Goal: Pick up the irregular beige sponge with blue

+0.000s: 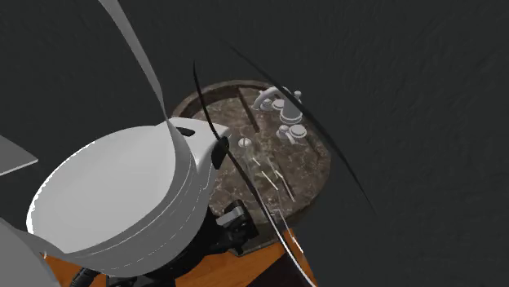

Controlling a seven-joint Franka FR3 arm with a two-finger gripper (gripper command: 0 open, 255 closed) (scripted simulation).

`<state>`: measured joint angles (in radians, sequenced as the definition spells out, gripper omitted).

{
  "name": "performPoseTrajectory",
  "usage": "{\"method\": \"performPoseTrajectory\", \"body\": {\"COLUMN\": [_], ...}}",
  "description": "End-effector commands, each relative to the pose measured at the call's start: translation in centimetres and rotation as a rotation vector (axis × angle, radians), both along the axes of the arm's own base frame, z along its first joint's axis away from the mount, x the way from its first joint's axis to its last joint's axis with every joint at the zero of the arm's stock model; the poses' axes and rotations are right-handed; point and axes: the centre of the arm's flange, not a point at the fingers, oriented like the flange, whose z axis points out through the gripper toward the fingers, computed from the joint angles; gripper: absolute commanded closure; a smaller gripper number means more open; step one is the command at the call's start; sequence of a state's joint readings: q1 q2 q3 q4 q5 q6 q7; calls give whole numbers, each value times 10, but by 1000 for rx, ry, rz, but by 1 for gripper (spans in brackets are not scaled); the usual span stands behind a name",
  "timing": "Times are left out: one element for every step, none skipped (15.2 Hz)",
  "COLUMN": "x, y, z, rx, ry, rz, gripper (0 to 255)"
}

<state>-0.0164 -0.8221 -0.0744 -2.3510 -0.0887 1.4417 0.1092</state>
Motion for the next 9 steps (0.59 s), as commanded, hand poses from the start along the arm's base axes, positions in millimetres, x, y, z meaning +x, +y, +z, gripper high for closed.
{"method": "performPoseTrajectory", "body": {"x": [0, 7, 14, 21, 28, 35, 42, 49, 56], "y": [0, -11, -22, -33, -44, -54, -65, -76, -87], "z": [0, -5, -10, -15, -20, -25, -30, -36, -41], "rx": [0, 8, 16, 24, 32, 40, 48, 56, 64], "ry": [0, -3, -6, -9, -12, -15, -19, -22, -25], "rz": [0, -4, -7, -11, -15, -18, -22, -26, -30], "gripper": [0, 0, 0, 0, 0, 0, 0, 0, 0]}}
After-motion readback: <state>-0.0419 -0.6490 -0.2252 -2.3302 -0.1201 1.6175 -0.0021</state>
